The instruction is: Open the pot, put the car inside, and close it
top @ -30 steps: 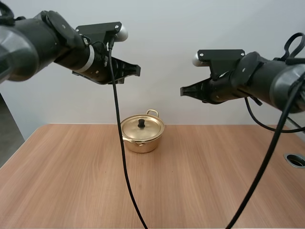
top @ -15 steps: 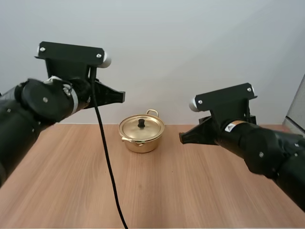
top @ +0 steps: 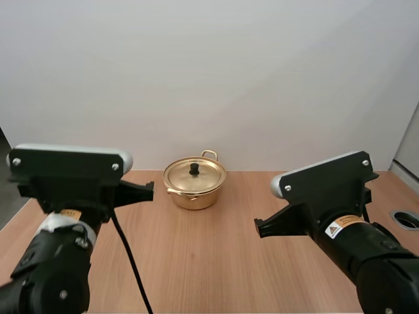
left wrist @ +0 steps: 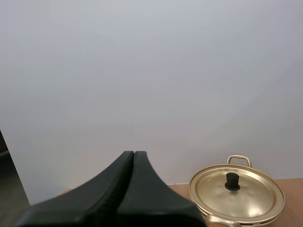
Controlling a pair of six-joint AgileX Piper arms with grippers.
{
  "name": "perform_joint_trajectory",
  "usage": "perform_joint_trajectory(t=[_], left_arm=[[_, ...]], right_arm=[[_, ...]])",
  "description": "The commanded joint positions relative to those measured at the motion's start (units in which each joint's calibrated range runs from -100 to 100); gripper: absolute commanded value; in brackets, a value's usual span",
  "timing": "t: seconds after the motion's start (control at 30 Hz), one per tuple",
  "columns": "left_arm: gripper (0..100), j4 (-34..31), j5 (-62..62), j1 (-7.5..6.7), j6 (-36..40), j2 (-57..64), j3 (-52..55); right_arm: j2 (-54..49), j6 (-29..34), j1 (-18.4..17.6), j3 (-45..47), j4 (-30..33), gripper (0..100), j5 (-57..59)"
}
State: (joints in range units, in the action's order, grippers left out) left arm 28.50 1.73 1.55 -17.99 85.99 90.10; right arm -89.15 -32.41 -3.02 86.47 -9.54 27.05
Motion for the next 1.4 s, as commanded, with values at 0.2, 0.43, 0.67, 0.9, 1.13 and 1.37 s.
perform_joint_trajectory(t=[0.2,0.43,0.67,0.9,1.13,1.37], left_arm=[[0,0.03,-0.11,-0.05,0.00,14.01,3.29],[0,-2.82,-3.93,-0.05,0.00,14.01,9.11],[0,-13.40,-22.26,-0.05,0.00,14.01,9.90],[0,-14.50,-35.04,-0.05,0.00,14.01,9.90],[0,-3.23,-34.86,-0.05,0.00,14.01,9.90],[0,-2.98,-34.00,-0.05,0.00,14.01,9.90]], right_arm=[[-2.22,0.07,0.01,6.93,0.22,0,-5.85],[-10.85,4.72,1.35,12.32,-0.02,0,-3.29],[-10.85,5.39,1.81,13.53,-0.02,0,5.80],[-10.85,5.39,1.81,13.53,-0.02,0,5.80],[-10.85,5.37,1.81,13.53,-0.02,0,5.80],[-10.85,5.37,1.81,13.53,-0.02,0,5.80]])
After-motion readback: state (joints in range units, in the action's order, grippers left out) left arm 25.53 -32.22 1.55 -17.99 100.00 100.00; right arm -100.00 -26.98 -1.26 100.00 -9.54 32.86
